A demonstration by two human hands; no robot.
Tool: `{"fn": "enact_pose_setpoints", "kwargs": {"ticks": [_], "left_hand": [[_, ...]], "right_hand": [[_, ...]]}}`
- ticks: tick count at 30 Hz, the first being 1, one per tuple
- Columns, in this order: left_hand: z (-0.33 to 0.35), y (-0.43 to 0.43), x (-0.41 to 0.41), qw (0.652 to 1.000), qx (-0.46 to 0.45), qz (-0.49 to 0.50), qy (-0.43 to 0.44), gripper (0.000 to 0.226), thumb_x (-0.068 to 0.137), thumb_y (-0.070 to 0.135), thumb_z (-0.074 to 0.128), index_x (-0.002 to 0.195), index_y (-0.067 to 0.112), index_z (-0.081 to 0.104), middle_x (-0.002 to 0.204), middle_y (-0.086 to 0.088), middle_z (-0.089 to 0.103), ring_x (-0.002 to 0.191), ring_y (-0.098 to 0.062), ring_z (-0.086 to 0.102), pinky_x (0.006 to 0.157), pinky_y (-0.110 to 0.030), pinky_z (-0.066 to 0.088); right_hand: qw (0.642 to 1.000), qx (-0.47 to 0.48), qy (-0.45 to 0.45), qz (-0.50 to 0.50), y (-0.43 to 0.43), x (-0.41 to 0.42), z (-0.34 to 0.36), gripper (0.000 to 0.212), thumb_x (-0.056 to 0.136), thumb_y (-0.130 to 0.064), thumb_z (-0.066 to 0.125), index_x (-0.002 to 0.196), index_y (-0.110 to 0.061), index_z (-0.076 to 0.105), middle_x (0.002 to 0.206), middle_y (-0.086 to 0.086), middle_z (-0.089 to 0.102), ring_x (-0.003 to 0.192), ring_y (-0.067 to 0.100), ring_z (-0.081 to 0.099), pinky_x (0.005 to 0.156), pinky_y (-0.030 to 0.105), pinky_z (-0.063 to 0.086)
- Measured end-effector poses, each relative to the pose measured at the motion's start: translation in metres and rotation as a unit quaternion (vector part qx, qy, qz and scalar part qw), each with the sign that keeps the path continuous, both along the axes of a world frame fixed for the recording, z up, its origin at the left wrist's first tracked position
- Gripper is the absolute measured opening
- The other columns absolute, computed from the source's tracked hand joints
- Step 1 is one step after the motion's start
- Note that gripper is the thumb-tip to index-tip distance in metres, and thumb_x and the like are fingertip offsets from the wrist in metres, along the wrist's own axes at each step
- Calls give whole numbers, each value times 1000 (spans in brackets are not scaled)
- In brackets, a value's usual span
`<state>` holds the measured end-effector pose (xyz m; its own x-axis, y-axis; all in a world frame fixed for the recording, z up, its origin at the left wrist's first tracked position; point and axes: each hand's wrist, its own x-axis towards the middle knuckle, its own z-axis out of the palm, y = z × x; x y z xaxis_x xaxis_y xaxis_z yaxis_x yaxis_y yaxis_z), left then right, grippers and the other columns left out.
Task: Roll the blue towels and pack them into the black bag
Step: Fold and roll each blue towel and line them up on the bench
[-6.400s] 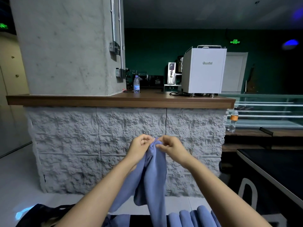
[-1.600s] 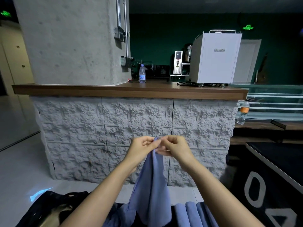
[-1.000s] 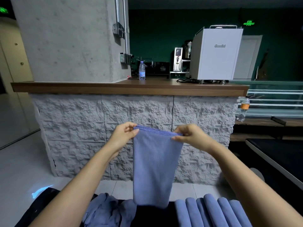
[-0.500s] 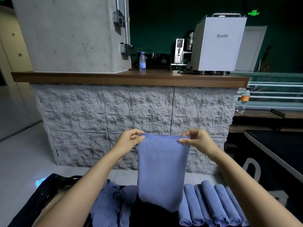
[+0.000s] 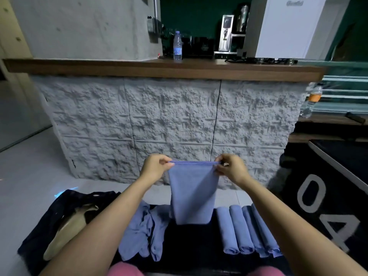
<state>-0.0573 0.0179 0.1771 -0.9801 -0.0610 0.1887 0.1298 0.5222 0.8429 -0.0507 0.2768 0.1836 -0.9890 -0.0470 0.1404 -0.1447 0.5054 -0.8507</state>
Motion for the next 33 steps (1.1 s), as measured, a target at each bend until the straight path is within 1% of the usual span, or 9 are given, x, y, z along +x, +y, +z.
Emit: {"fn": "enact_pose_setpoints", "kwargs": {"ticks": [5,7,10,13,16,19,24,29,33], "left_hand": [[-28,-12,-24,999,-30,6,41,9,77,13,76,79,21,71,74,-2,69,70,-19,62,67,-32,51],[-65,-16,-24,999,-35,-2,4,18,76,13,76,74,28,68,69,1,67,63,-11,58,62,-29,48],[-129,-12,-7,997,-47,-20,-55,7,76,7,76,81,11,74,61,9,63,52,4,55,57,-16,41],[-203,-8,22,987,-55,-42,-142,6,77,2,74,82,3,74,49,32,57,57,17,55,58,-8,41],[-266,-11,47,972,-82,-47,-213,14,76,6,76,72,19,72,54,39,56,55,12,56,68,-28,53],[-299,-13,61,966,-102,-41,-235,5,77,13,76,78,17,75,57,42,55,61,6,58,70,-30,55],[-301,-8,61,959,-120,-1,-256,5,82,17,71,77,18,70,69,15,64,74,-8,65,72,-29,54],[-307,2,48,943,-170,17,-287,12,88,29,63,80,28,54,79,8,63,80,-14,63,66,-25,49],[-316,7,48,952,-244,9,-183,25,76,11,72,73,19,49,78,5,55,72,-16,56,56,-28,45]], "right_hand": [[991,82,100,-36,-3,-16,-24,15,82,-5,69,79,-18,62,80,0,69,70,13,64,65,30,50],[987,140,74,-32,-1,-15,-57,11,82,-14,70,82,-23,63,82,-3,69,73,12,64,64,32,49],[971,237,41,-8,0,-2,-116,6,85,-24,67,80,-23,63,81,-8,62,80,15,56,60,32,40],[949,311,-43,14,-4,25,-183,17,86,-27,59,73,-21,51,76,-6,51,72,18,48,58,33,34],[927,354,-114,53,-8,49,-243,13,89,-35,56,94,-24,61,95,-7,62,89,18,60,64,32,38],[912,375,-154,70,-14,60,-273,20,93,-30,49,109,-25,60,112,-4,63,106,20,59,68,32,35],[910,354,-210,48,-18,58,-287,22,90,-13,42,110,-20,45,104,9,64,95,31,61,65,32,36],[902,354,-244,33,-25,45,-295,17,91,-13,39,108,-16,41,107,10,60,86,29,55,67,33,38],[908,401,-122,23,-30,48,-302,17,86,-12,54,102,-16,49,106,3,50,97,27,54,56,33,33]]}}
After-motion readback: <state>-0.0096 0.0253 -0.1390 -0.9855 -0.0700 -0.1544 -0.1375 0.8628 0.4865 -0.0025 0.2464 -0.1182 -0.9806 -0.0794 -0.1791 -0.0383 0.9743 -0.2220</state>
